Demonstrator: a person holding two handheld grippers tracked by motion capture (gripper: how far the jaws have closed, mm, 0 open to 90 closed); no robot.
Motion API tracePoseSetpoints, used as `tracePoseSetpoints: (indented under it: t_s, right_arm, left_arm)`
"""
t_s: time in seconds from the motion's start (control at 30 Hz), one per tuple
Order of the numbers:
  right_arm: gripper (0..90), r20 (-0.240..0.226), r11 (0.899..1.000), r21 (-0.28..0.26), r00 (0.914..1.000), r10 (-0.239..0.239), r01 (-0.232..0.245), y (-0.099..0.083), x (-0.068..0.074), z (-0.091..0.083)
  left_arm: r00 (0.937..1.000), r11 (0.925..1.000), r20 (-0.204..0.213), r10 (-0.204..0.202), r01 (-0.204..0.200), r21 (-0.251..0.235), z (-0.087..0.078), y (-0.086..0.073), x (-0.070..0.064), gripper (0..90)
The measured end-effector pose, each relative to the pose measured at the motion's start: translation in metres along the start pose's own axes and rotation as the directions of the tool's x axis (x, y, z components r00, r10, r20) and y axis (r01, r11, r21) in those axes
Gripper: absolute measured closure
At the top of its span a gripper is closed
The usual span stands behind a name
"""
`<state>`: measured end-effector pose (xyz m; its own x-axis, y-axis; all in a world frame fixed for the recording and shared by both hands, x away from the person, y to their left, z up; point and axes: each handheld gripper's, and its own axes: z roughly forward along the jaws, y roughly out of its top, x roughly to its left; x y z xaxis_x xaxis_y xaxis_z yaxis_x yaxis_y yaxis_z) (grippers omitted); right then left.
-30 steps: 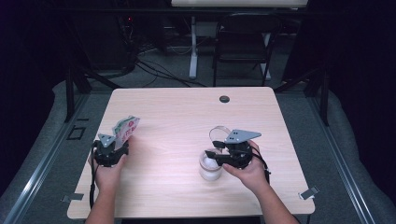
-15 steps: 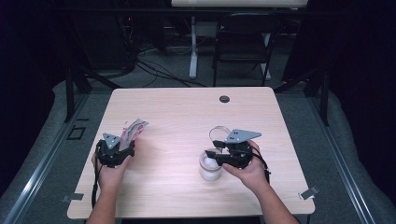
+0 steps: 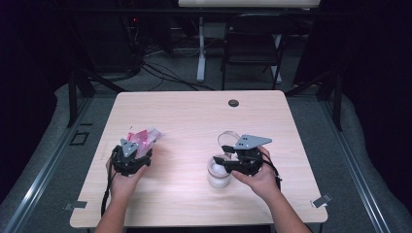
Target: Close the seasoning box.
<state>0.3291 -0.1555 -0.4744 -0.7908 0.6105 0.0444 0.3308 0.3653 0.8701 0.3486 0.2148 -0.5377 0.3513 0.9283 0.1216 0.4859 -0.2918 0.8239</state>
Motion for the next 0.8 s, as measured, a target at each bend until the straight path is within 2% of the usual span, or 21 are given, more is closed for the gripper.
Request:
tracePoseSetpoints:
  t_s: [0.17, 0.27, 0.33, 0.47, 0.53, 0.57, 0.8]
  right_arm:
    - [47.8, 0.003, 1.0, 0.007, 1.0, -0.006, 0.006, 0.0, 0.001, 0.001]
    - [47.9, 0.019, 1.0, 0.004, 0.9998, -0.009, 0.009, 0.001, 0.001, 0.0]
    - [47.9, 0.025, 1.0, 0.0, 0.9994, -0.022, 0.022, 0.002, 0.002, -0.001]
    - [46.8, 0.04, 1.0, 0.004, 0.999, -0.018, 0.018, 0.003, 0.004, -0.002]
    - [53.8, 0.004, 1.0, 0.01, 1.0, -0.005, 0.005, 0.003, 0.002, -0.003]
    - [54.2, -0.006, 1.0, 0.011, 1.0, 0.0, 0.0, 0.003, 0.002, -0.003]
    - [56.2, 0.001, 1.0, 0.002, 1.0, 0.007, -0.007, 0.006, 0.001, -0.01]
  left_arm:
    - [0.9949, 0.9959, 0.053, 0.086, -0.088, 0.023, 0.005, 0.002, -0.022, 32.5]
    - [0.9899, 0.9922, 0.077, 0.119, -0.121, 0.03, 0.007, 0.003, -0.031, 32.6]
    - [0.9873, 0.991, 0.095, 0.127, -0.131, 0.029, 0.007, 0.003, -0.037, 32.7]
    - [0.979, 0.9883, 0.142, 0.146, -0.151, 0.023, 0.007, 0.004, -0.049, 33.0]
    - [0.9749, 0.988, 0.165, 0.15, -0.154, 0.013, 0.007, 0.005, -0.055, 33.0]
    - [0.9724, 0.9877, 0.177, 0.152, -0.156, 0.008, 0.006, 0.006, -0.058, 33.0]
    - [0.9574, 0.9804, 0.214, 0.194, -0.197, -0.009, 0.003, 0.009, -0.073, 33.2]
